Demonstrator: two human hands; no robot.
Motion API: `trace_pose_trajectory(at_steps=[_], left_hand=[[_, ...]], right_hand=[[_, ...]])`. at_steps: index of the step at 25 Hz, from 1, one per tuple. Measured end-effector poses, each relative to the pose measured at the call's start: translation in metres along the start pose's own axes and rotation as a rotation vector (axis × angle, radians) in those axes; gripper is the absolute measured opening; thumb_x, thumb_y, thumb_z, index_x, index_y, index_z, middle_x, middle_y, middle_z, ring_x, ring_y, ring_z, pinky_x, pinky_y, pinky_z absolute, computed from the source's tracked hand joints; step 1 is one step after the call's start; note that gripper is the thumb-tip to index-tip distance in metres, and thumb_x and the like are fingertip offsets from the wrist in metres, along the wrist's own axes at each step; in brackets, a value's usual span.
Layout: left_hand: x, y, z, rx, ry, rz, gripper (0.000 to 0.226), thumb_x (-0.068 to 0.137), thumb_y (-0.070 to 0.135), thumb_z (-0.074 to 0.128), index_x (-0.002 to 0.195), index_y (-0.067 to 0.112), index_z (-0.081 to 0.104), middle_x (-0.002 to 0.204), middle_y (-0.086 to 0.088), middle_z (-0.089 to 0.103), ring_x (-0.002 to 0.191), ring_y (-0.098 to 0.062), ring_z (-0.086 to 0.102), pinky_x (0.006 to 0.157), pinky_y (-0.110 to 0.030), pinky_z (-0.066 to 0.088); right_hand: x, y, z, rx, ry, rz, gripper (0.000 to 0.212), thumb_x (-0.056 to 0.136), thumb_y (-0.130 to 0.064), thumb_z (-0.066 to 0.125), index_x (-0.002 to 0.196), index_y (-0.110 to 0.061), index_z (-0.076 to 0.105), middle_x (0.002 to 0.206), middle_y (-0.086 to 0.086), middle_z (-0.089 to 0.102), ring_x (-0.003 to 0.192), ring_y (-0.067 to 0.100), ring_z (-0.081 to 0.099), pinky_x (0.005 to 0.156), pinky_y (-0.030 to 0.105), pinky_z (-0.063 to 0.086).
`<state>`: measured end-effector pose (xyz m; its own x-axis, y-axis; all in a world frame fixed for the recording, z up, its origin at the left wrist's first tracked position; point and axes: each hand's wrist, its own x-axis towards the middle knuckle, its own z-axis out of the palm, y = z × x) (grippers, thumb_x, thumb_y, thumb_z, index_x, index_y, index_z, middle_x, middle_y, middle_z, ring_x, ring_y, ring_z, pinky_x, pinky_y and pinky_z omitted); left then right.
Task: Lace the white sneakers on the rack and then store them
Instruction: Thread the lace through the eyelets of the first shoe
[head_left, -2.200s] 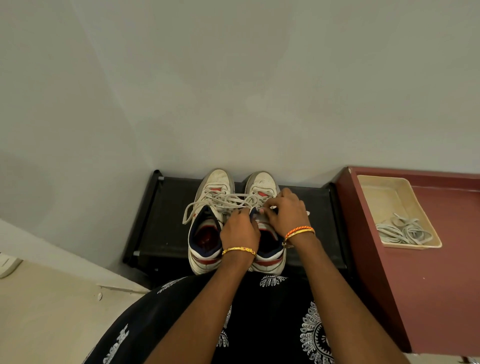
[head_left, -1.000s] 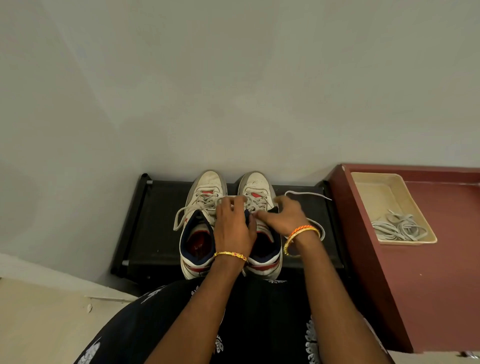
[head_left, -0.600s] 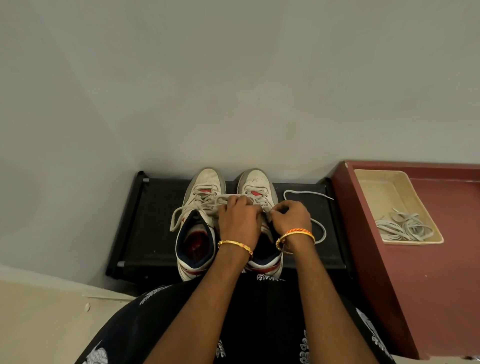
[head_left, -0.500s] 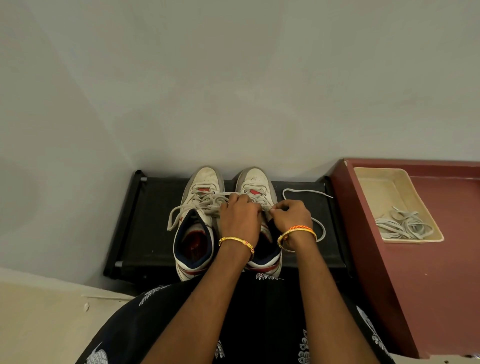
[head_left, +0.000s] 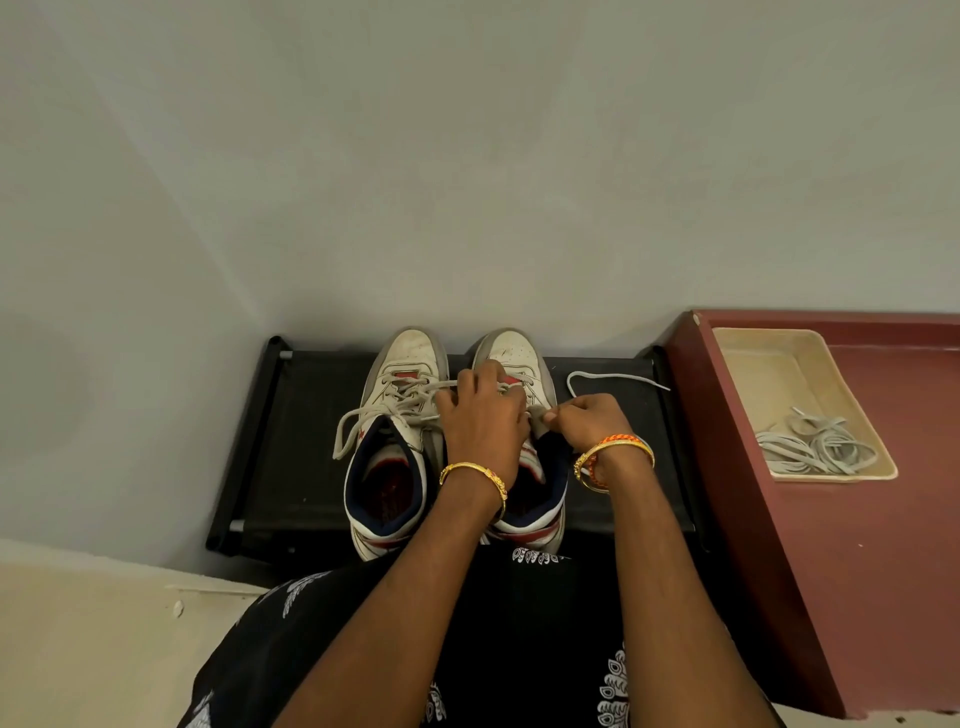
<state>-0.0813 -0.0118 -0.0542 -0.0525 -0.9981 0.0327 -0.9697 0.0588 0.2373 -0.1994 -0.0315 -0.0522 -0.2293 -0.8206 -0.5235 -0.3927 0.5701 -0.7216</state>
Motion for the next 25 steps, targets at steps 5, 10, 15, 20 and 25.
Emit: trace_pose_trajectory(at_steps=[5, 10, 15, 20, 25], left_hand=[[0.008, -0.009, 0.007, -0.625, 0.108, -0.449, 0.008, 0.086, 0.023, 0.055, 0.082, 0.017, 0.057, 0.112, -0.002, 0.053, 0.108, -0.02, 0.049, 0.095, -0.044, 0.036], [0.002, -0.006, 0.0, -0.437, 0.083, -0.312, 0.018, 0.086, 0.023, 0.053, 0.104, 0.022, 0.055, 0.12, -0.002, 0.05, 0.116, -0.021, 0.044, 0.097, -0.044, 0.032], [-0.005, 0.004, -0.008, -0.008, -0.014, 0.05, 0.034, 0.086, 0.04, 0.054, 0.117, 0.028, 0.062, 0.147, -0.004, 0.031, 0.137, -0.024, 0.019, 0.103, -0.047, 0.016], [0.001, 0.011, -0.009, 0.052, -0.09, -0.072, 0.03, 0.092, 0.032, 0.053, 0.119, 0.025, 0.062, 0.147, -0.005, 0.029, 0.135, -0.025, 0.022, 0.107, -0.046, 0.017], [-0.001, 0.011, -0.014, -0.031, -0.078, -0.083, 0.025, 0.09, 0.03, 0.056, 0.11, 0.02, 0.067, 0.15, -0.003, 0.022, 0.134, -0.024, 0.021, 0.103, -0.044, 0.019]], right_hand=[[-0.007, -0.006, -0.001, -0.013, 0.009, 0.019, 0.015, 0.086, -0.012, 0.061, 0.084, 0.001, 0.069, 0.085, 0.016, 0.065, 0.072, 0.022, 0.055, 0.071, 0.033, 0.047], [-0.013, -0.009, -0.004, -0.089, -0.003, -0.035, 0.017, 0.087, -0.017, 0.062, 0.089, -0.002, 0.068, 0.082, 0.011, 0.062, 0.074, 0.021, 0.054, 0.069, 0.03, 0.042], [-0.009, -0.008, -0.004, -0.138, -0.013, -0.074, 0.015, 0.086, -0.009, 0.057, 0.09, -0.001, 0.069, 0.093, 0.017, 0.067, 0.087, 0.028, 0.062, 0.077, 0.034, 0.05], [-0.009, -0.006, -0.004, -0.122, 0.007, -0.073, 0.016, 0.086, -0.008, 0.057, 0.09, -0.001, 0.07, 0.093, 0.017, 0.068, 0.086, 0.027, 0.062, 0.078, 0.035, 0.051], [-0.013, -0.008, -0.004, -0.1, 0.032, -0.062, 0.017, 0.087, -0.015, 0.061, 0.09, -0.001, 0.07, 0.083, 0.011, 0.062, 0.078, 0.021, 0.056, 0.073, 0.032, 0.046]])
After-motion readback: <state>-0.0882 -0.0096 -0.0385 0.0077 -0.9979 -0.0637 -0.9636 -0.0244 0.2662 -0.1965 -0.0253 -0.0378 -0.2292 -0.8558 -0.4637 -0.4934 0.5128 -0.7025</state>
